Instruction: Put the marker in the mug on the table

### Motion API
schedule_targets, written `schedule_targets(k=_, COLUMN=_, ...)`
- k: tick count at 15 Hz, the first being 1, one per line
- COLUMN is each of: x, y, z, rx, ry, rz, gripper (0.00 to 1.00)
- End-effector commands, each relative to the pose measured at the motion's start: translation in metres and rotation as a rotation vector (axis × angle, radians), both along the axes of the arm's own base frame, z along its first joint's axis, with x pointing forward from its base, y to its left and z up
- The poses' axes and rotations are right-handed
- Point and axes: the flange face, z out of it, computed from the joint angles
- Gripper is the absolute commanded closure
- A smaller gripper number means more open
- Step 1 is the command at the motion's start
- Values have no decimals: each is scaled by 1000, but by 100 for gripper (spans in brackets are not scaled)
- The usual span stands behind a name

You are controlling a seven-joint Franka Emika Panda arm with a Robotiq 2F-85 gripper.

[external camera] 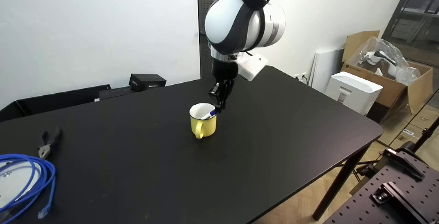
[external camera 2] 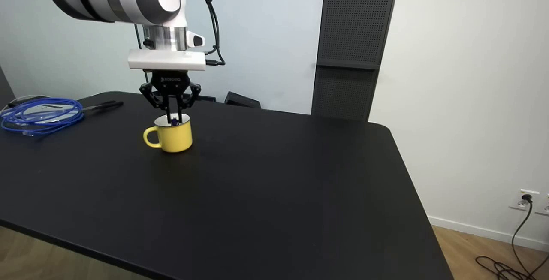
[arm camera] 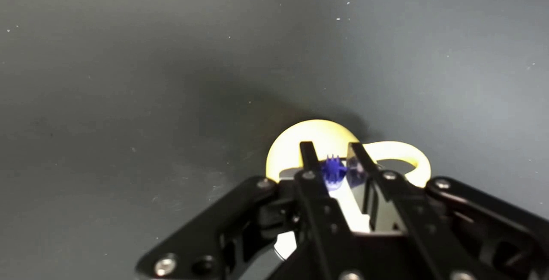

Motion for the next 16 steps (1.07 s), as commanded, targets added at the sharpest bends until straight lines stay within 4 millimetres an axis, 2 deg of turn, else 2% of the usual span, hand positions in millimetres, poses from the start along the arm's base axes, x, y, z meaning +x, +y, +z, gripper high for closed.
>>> schedule_targets(k=1, x=-1, y=-2, z=2, rx=6, ry=15, rz=5, gripper=94)
schedule_targets(k=4, x=-5, y=-1, z=13, rx=19, ry=5, rz=19, gripper=94)
schedule_targets(k=7, x=-11, y=0, z=32, rx=34, ry=-20, rz=33, gripper=94)
schedule_targets(k=12, x=-27, y=-3, z=85, rx=40, ry=-138, rz=47, gripper=94)
schedule_targets(k=16, x=-40, y=-17, z=129, rx=36, ry=-273, rz=0, gripper=94)
